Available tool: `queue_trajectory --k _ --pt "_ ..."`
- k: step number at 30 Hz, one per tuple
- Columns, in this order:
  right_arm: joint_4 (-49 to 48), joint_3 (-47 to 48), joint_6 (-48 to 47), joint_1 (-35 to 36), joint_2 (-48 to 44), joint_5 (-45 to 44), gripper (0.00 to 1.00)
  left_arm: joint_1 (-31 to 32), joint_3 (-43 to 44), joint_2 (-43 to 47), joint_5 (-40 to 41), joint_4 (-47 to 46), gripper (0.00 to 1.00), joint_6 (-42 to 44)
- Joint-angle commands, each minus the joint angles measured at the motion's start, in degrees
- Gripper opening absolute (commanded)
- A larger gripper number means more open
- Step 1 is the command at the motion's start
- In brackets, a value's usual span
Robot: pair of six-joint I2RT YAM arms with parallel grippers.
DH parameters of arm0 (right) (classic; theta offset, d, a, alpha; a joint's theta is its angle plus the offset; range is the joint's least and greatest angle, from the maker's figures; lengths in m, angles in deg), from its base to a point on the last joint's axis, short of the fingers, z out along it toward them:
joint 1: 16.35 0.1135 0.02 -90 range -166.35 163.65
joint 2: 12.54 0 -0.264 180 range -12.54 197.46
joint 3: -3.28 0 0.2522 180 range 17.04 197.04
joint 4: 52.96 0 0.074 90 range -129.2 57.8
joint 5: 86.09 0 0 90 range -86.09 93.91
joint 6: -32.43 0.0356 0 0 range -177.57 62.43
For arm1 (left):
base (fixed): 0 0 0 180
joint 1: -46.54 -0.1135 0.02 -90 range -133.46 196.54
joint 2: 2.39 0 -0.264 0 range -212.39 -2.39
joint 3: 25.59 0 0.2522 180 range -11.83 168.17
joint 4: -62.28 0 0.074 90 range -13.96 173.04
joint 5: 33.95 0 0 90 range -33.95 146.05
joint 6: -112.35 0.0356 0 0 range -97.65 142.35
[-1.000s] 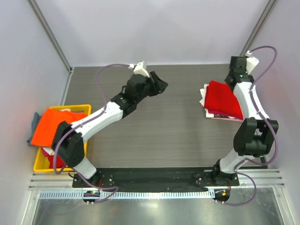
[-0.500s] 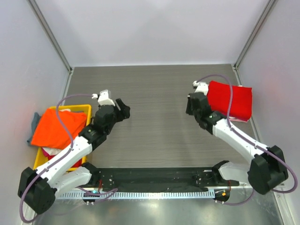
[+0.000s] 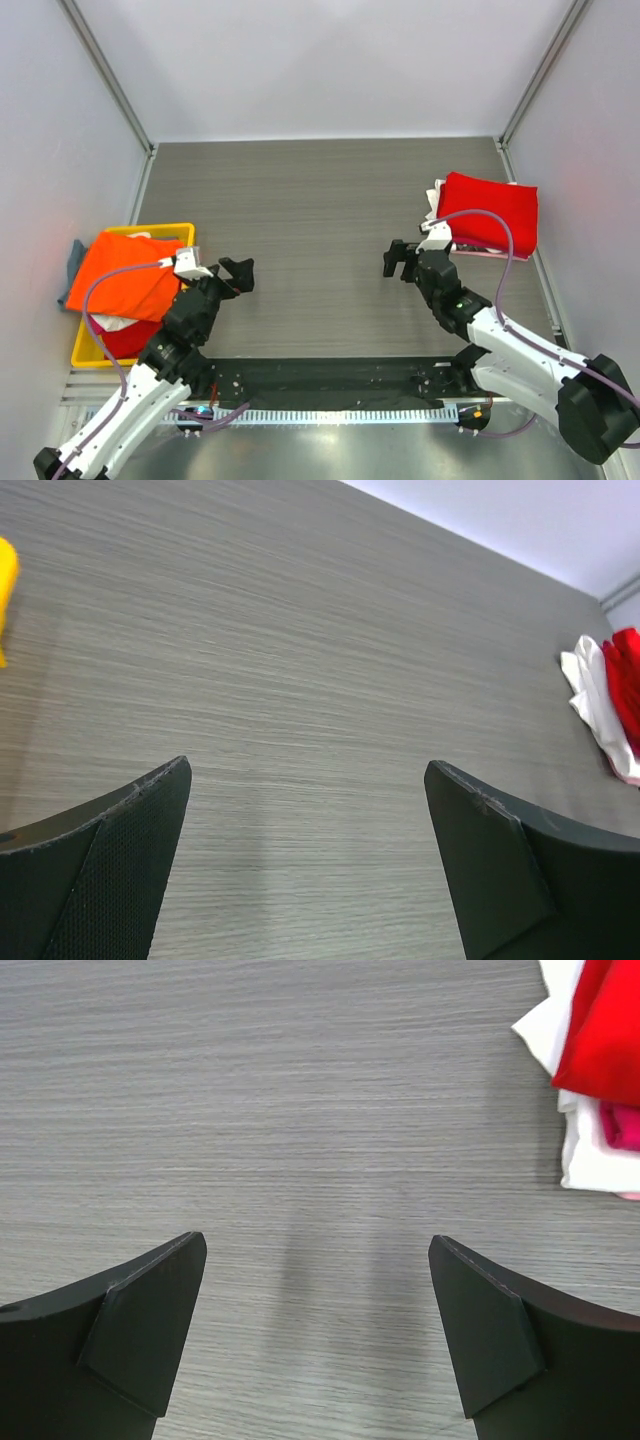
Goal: Fold and stack the t-shirts
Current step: Reset both grippers
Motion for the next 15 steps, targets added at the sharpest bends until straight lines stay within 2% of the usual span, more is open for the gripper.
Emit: queue_trajectory --k 1,5,8,12,15 --pt "-6.81 -1.73 0.27 -0.03 0.5 1.05 1.0 -0.23 -3.94 5.05 5.12 -0.67 1.0 1.34" --pt "-9.37 -3.66 1.23 -0.03 -1.17 -1.93 1.0 -0.23 -7.9 13.83 10.13 0.46 1.0 -0.85" --pt "-9.36 -3.92 1.76 -0.03 -1.0 -1.32 1.0 -0.23 -9.13 18.24 10.23 1.77 1.0 -1.04" --pt "-9.98 -3.57 1.94 -0.03 0.23 0.18 1.0 -0.23 -9.75 21.15 10.93 2.66 1.0 -1.39" --pt "-9.37 -3.31 2.55 0.05 0.76 -1.92 1.0 -0.23 -9.75 20.72 11.02 2.75 1.0 -1.48"
